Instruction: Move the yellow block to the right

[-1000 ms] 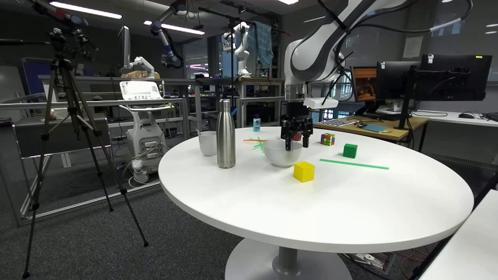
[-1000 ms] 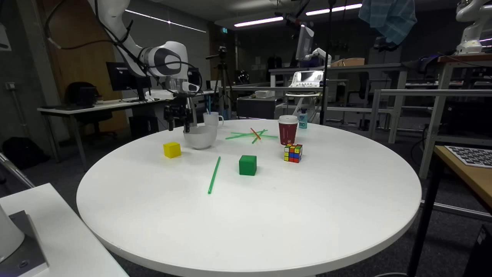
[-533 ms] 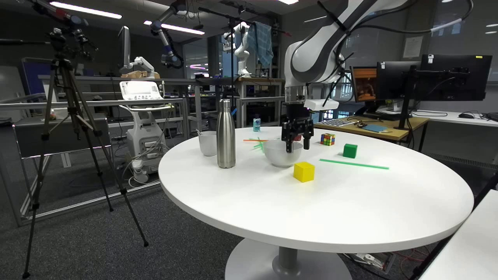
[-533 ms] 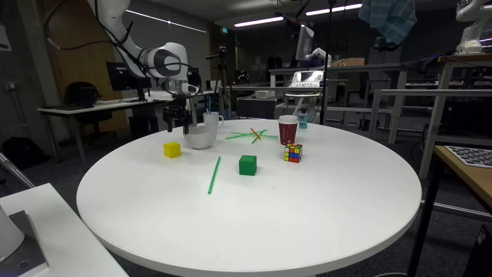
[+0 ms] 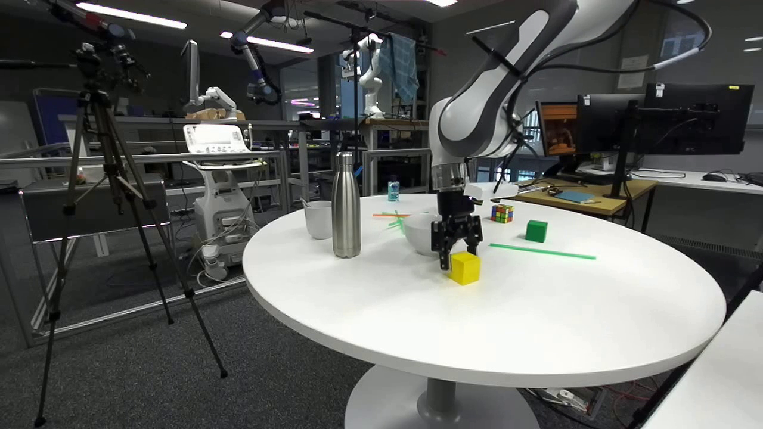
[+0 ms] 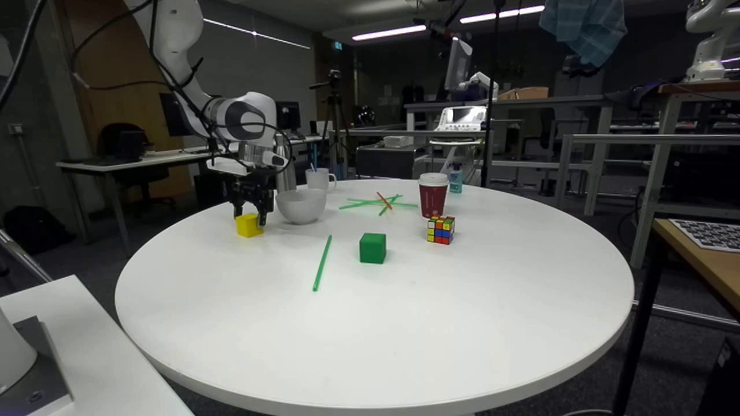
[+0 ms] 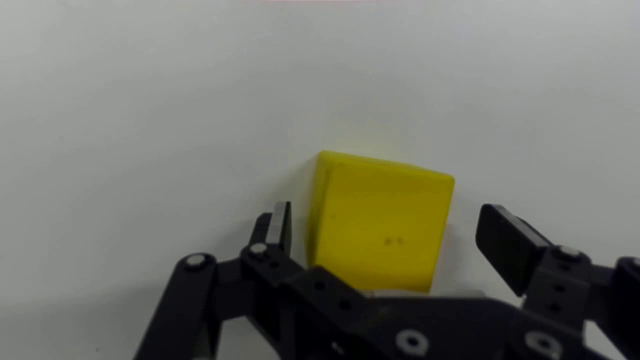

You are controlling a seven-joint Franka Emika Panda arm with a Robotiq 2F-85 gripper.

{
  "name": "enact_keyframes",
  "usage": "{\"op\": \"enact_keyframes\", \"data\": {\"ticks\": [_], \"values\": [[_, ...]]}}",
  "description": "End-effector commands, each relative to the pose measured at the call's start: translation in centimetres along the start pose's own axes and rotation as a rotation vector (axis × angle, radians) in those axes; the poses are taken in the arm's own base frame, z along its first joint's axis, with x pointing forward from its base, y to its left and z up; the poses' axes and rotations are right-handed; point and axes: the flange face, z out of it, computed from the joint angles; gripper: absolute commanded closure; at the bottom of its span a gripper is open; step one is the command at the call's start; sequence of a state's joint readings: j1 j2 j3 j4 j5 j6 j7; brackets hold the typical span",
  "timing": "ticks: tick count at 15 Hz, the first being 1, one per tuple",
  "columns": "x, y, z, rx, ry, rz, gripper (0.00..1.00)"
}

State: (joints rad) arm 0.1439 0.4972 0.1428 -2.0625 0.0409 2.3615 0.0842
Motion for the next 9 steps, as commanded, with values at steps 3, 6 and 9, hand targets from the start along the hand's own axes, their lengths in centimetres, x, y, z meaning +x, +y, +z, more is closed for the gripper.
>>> {"op": "enact_keyframes", "data": {"ticks": [3, 6, 9], "values": [[0.26, -1.09, 1.47, 0.016, -0.019, -0.009, 0.00], [0.41, -1.39, 1.79, 0.017, -0.029, -0.016, 0.32], [0.68, -1.75, 1.97, 0.013, -0.035, -0.026, 0.58]]}}
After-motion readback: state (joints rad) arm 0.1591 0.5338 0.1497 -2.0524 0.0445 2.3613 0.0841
